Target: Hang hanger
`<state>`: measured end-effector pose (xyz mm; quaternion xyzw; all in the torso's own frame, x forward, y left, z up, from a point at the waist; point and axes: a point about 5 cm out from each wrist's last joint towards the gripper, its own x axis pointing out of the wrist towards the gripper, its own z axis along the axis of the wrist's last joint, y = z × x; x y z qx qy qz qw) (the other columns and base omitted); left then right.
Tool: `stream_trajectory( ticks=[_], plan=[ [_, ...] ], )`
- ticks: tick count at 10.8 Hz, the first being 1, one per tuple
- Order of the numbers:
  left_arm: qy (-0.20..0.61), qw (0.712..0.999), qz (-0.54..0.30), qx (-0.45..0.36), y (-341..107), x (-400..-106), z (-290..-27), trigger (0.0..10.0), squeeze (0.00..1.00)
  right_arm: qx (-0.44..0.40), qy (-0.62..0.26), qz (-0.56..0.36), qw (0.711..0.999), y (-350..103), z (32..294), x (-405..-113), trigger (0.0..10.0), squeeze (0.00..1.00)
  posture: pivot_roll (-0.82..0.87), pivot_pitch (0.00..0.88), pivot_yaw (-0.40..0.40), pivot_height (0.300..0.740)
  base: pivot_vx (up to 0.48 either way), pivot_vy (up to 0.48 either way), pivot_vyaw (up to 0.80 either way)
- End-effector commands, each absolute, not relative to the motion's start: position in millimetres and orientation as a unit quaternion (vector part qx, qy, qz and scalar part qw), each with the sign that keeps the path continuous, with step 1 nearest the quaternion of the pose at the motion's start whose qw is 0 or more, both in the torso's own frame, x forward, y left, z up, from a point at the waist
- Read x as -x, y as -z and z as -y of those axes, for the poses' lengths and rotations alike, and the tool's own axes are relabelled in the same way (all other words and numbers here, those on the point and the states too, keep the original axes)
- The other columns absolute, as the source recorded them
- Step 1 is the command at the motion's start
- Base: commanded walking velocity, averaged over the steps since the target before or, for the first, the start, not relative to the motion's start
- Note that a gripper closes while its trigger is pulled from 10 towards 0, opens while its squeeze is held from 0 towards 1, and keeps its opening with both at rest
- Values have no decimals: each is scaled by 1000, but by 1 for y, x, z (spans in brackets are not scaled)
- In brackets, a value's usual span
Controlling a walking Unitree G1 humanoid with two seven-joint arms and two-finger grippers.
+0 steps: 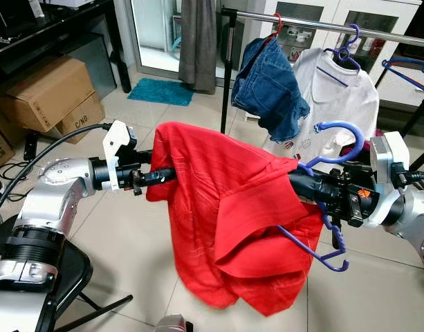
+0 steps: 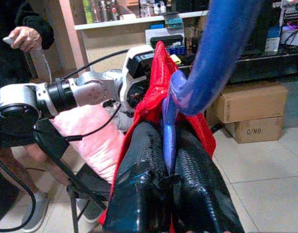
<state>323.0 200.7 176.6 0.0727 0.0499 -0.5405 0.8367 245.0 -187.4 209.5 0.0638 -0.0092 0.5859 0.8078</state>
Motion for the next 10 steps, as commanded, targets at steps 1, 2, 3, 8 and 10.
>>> stream_trajectory(
  ticks=[1, 2, 3, 8, 10],
  plan=[
    [548, 832, -38, -77, -183, -321, -199, 0, 0, -45, -589, 26, 807, -219, 189, -244, 10000, 0, 122, 0, 16, 740, 0, 0, 0],
    [549, 832, -37, -76, -183, -319, -200, 0, 0, -45, -588, 25, 807, -218, 189, -244, 10000, 0, 126, 0, 15, 740, 0, 0, 0],
    [548, 832, -38, -75, -182, -318, -202, 0, 0, -45, -588, 25, 807, -218, 189, -244, 10000, 0, 127, 0, 14, 740, 0, 0, 0],
    [539, 838, -33, -73, -188, -314, -209, 0, 0, -40, -585, 21, 810, -216, 189, -248, 10000, 0, 132, 1, 13, 740, 0, 0, 0],
    [532, 844, -28, -67, -191, -311, -214, 0, 0, -39, -580, 19, 814, -215, 192, -249, 10000, 0, 133, 1, 12, 740, 0, 0, 0]
  ],
)
